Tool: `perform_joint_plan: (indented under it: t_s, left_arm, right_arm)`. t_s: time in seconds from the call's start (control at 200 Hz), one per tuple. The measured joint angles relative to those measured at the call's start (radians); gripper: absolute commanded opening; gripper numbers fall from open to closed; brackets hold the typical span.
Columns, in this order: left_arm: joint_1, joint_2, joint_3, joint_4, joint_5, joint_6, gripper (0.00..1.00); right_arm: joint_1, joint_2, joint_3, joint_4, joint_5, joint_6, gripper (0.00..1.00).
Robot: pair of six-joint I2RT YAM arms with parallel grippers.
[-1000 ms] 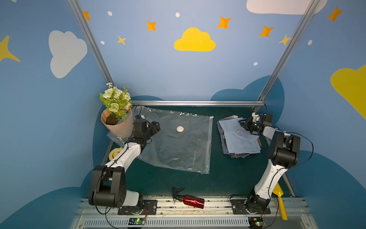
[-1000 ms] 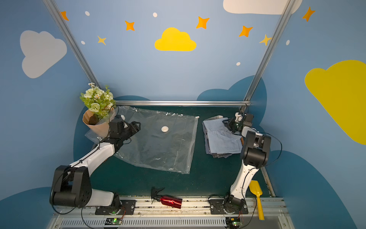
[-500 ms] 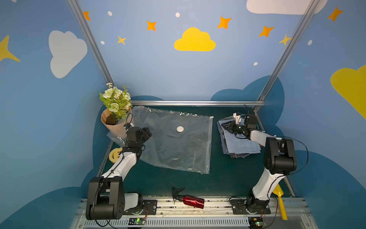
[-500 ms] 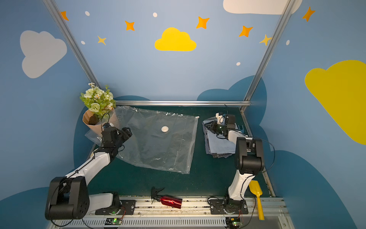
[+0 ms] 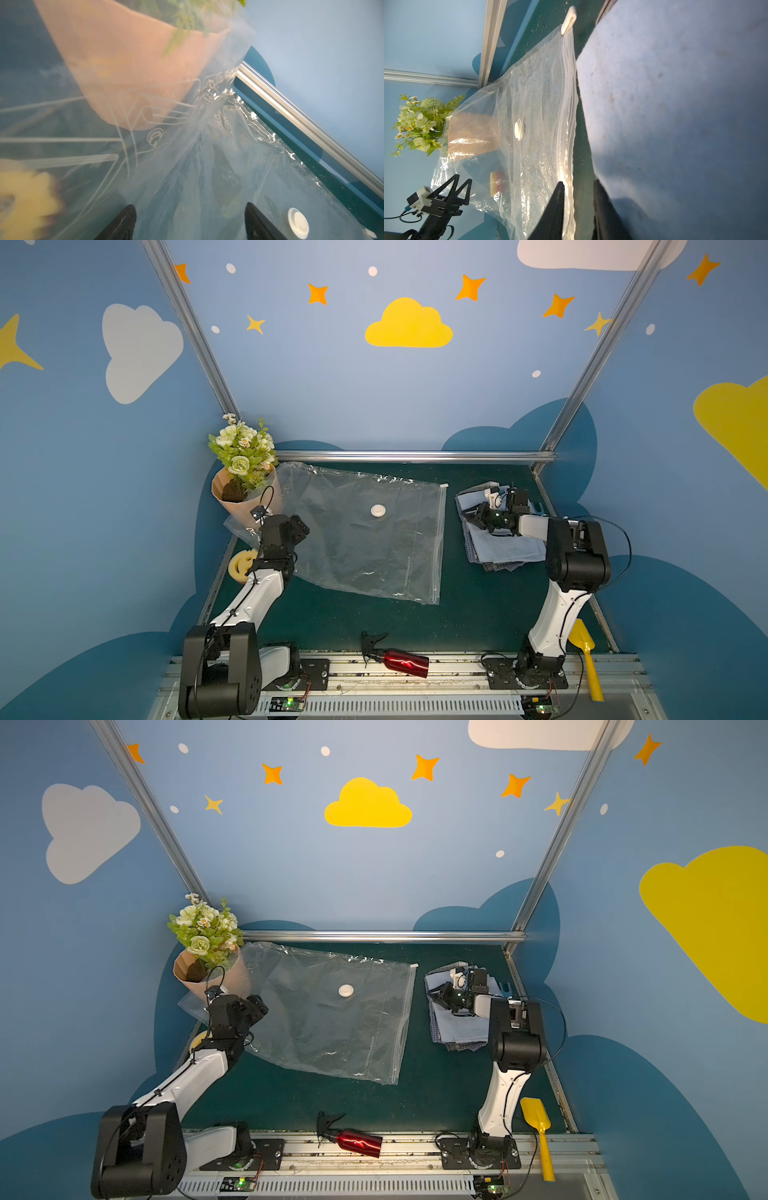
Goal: Take the shirt out of the vacuum bag
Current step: Place the shirt at the center of the board, then reset both arms
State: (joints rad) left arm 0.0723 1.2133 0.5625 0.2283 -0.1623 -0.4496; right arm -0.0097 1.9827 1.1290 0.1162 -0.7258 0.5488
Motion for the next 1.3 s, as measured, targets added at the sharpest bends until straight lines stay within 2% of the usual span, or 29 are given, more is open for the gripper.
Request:
perform_joint_plan:
  t_s: [0.175, 0.35, 0.471, 0.571, 0.641, 0.716, 0.776, 0.996, 1.156, 1.302]
  left_arm:
    - [0.018, 0.002, -0.017, 0.028, -0.063, 0.052, 0.84]
    - [0.04, 0.016, -0.025, 0.077, -0.098, 0.1, 0.85]
    - [0.052, 0.024, -0.066, 0.127, -0.105, 0.115, 0.86]
    - [0.052, 0.034, -0.115, 0.171, -0.103, 0.126, 0.9]
    - [0.052, 0.037, -0.147, 0.2, -0.092, 0.135, 0.94]
    - [0.052, 0.05, -0.168, 0.232, -0.085, 0.139, 1.0]
    - [0.052, 0.066, -0.175, 0.259, -0.076, 0.144, 1.0]
    - [0.034, 0.153, -0.177, 0.375, -0.028, 0.201, 1.0]
    - [-0.001, 0.209, -0.182, 0.444, -0.017, 0.245, 1.0]
    - [-0.052, 0.307, -0.18, 0.539, -0.006, 0.307, 1.0]
  right_arm:
    - [-0.019, -0.113, -0.001, -0.081, 0.091, -0.062, 0.32]
    - [-0.069, -0.364, -0.052, -0.087, 0.262, -0.125, 0.37]
    - [-0.1, -0.52, -0.146, -0.037, 0.413, -0.162, 0.41]
    - [-0.113, -0.603, -0.285, 0.045, 0.532, -0.174, 0.5]
    - [-0.116, -0.623, -0.385, 0.101, 0.608, -0.193, 0.59]
    - [-0.118, -0.623, -0.481, 0.154, 0.682, -0.22, 0.65]
    - [-0.118, -0.622, -0.541, 0.183, 0.731, -0.225, 0.69]
    - [-0.121, -0.646, -0.591, 0.234, 0.809, -0.271, 0.72]
    - [-0.118, -0.708, -0.644, 0.316, 0.816, -0.301, 0.77]
    - [-0.087, -0.681, -0.742, 0.429, 0.803, -0.343, 0.78]
